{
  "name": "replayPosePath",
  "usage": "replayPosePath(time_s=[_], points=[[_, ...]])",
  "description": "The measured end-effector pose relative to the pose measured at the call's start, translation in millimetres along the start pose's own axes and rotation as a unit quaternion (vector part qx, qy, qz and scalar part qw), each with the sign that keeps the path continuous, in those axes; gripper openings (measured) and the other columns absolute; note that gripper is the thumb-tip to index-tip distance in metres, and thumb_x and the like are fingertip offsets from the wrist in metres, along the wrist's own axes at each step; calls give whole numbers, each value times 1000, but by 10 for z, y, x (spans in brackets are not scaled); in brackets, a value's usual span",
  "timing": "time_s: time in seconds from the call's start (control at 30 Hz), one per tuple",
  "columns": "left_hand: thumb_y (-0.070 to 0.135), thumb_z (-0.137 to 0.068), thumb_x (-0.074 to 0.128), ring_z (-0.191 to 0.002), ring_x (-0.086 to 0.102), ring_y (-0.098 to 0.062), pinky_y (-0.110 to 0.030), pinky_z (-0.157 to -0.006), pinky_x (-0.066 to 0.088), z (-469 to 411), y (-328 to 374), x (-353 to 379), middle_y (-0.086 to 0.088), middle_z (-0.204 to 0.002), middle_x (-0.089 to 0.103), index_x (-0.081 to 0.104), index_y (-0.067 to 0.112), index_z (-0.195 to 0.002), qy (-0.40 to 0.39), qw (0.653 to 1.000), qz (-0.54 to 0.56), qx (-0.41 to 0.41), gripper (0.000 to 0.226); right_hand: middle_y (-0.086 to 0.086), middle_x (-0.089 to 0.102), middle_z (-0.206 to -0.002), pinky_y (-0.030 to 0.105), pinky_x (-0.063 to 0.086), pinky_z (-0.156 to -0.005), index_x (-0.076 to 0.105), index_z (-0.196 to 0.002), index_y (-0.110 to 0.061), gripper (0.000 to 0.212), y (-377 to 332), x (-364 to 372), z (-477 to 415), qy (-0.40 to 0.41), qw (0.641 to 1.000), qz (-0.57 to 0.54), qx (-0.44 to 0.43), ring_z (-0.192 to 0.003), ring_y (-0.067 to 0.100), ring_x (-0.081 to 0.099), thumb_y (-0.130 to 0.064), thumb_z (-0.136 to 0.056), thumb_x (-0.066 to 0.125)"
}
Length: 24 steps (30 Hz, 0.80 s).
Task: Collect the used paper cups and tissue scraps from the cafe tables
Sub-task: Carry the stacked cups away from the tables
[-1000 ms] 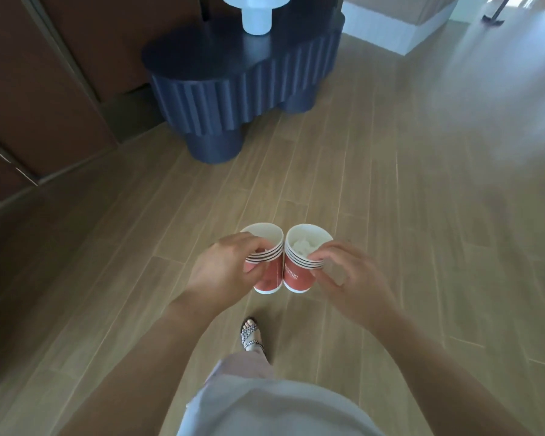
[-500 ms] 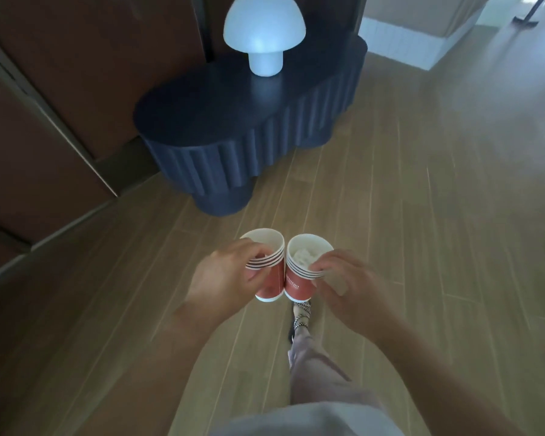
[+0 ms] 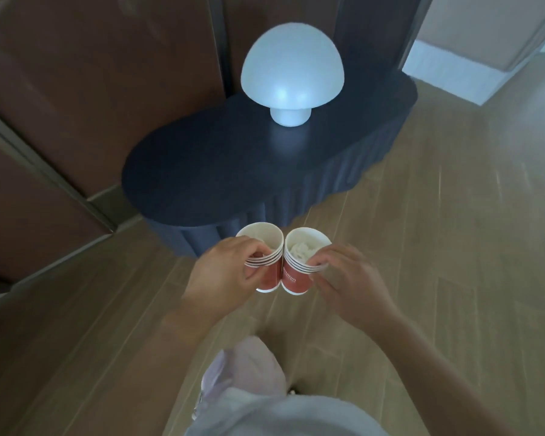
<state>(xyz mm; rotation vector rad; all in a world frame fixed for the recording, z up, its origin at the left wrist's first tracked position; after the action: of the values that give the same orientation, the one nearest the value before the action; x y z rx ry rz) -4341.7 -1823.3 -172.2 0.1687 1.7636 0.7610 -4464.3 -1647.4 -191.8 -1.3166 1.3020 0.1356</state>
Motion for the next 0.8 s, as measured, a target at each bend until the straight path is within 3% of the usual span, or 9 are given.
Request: replayPosePath(time_s=[0.17, 0.3, 0.4, 0.63, 0.8], points=[[26, -72, 67, -81, 52, 0, -18, -69, 39, -1149, -548, 18, 27, -82, 56, 60, 36, -88, 3, 1000, -12, -24, 20, -5, 66, -90, 5, 33, -77, 65, -87, -19, 26, 406, 255, -1229, -8, 1000, 6, -9, -86, 9, 54, -2, -68, 73], [30, -73, 67, -83, 57, -8, -27, -72, 46, -2029, -857, -100, 17, -89, 65, 62, 33, -89, -10, 999, -28, -21, 18, -6, 66, -90, 13, 37, -75, 64, -85, -20, 23, 611, 400, -2143, -8, 1000, 13, -8, -88, 12, 56, -4, -70, 71], [26, -72, 70, -81, 58, -10, -27, -70, 45, -2561, -1042, -215, 17, -86, 66, 62, 32, -88, -2, 999, -35, -20, 19, -6, 67, -92, 10, 36, -74, 64, -86, -21, 22, 753, 478, -2708, -15, 1000, 12, -12, -91, 10, 55, -7, -72, 71], [41, -73, 61, -84, 58, -7, -24, -71, 45, -3298, -1404, -276, 18, -91, 65, 64, 33, -91, -19, 998, -36, -52, 20, -11, 65, -90, 2, 33, -72, 63, -86, -25, 22, 1054, 693, -3588, -62, 998, 0, -18, -86, 0, 49, -11, -73, 72], [30, -76, 67, -92, 58, -8, -24, -78, 45, -3675, -1568, -223, 17, -97, 66, 66, 32, -98, 8, 994, -41, -103, 22, -9, 63, -93, 4, 35, -72, 61, -88, -24, 15, 1287, 804, -4195, -103, 993, -24, -49, -88, 3, 50, -16, -78, 69]])
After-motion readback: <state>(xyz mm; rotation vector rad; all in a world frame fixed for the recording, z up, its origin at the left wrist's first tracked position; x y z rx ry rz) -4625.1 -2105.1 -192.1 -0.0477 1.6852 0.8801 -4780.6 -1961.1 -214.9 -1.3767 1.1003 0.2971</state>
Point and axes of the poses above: each hand's wrist, its own z-axis away from the middle knuckle, its own x-axis out of the palm, y = z × x, the point moved 1 cm from there along -z, towards the middle knuckle
